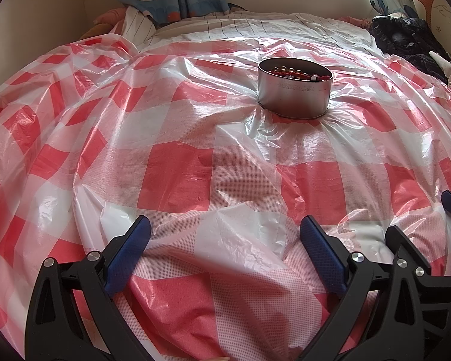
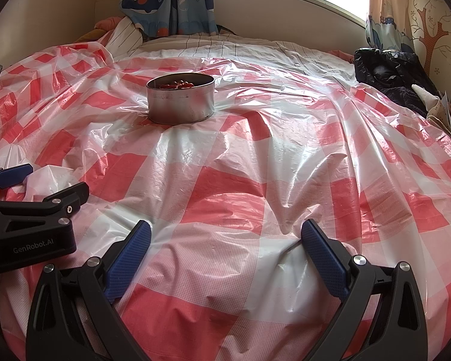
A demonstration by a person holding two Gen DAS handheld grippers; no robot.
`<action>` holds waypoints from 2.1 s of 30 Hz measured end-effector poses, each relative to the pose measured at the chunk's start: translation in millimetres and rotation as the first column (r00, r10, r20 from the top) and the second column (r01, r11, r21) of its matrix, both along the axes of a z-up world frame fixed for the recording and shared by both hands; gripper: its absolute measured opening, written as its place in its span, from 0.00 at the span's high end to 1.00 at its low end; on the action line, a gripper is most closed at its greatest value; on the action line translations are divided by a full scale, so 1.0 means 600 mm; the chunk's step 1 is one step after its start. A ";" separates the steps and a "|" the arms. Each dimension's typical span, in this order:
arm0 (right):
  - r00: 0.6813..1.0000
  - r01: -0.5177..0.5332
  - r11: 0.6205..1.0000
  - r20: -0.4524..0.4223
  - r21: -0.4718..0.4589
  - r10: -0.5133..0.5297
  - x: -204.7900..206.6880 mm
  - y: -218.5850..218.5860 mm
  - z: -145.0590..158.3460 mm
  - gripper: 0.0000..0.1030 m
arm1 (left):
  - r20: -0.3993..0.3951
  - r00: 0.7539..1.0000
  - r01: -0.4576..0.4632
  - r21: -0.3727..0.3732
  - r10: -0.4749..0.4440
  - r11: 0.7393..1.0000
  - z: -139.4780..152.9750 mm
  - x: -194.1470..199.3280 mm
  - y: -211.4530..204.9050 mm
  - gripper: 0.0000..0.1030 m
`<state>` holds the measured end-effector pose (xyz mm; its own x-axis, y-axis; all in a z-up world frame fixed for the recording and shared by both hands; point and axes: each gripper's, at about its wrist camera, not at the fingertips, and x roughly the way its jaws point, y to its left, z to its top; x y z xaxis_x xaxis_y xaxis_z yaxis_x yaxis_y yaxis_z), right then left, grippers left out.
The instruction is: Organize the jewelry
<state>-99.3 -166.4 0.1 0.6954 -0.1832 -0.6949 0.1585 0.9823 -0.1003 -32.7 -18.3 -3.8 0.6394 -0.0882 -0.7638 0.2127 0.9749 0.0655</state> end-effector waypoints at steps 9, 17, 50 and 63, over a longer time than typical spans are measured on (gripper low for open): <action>1.000 0.000 1.000 0.000 0.000 0.000 0.000 0.000 0.000 0.07 | 0.000 1.000 0.000 0.000 0.000 1.000 0.000 0.000 0.000 0.07; 1.000 0.000 1.000 0.000 0.000 0.000 0.000 0.000 0.000 0.07 | 0.000 1.000 0.000 0.001 0.000 1.000 0.000 0.000 0.000 0.07; 1.000 0.000 1.000 -0.002 0.002 0.000 0.001 -0.001 0.000 0.07 | -0.010 1.000 0.003 0.000 -0.003 1.000 -0.003 0.007 -0.003 0.07; 1.000 0.000 1.000 -0.002 0.002 0.000 0.001 -0.001 0.000 0.07 | -0.011 1.000 0.003 0.000 -0.003 1.000 -0.004 0.008 -0.003 0.07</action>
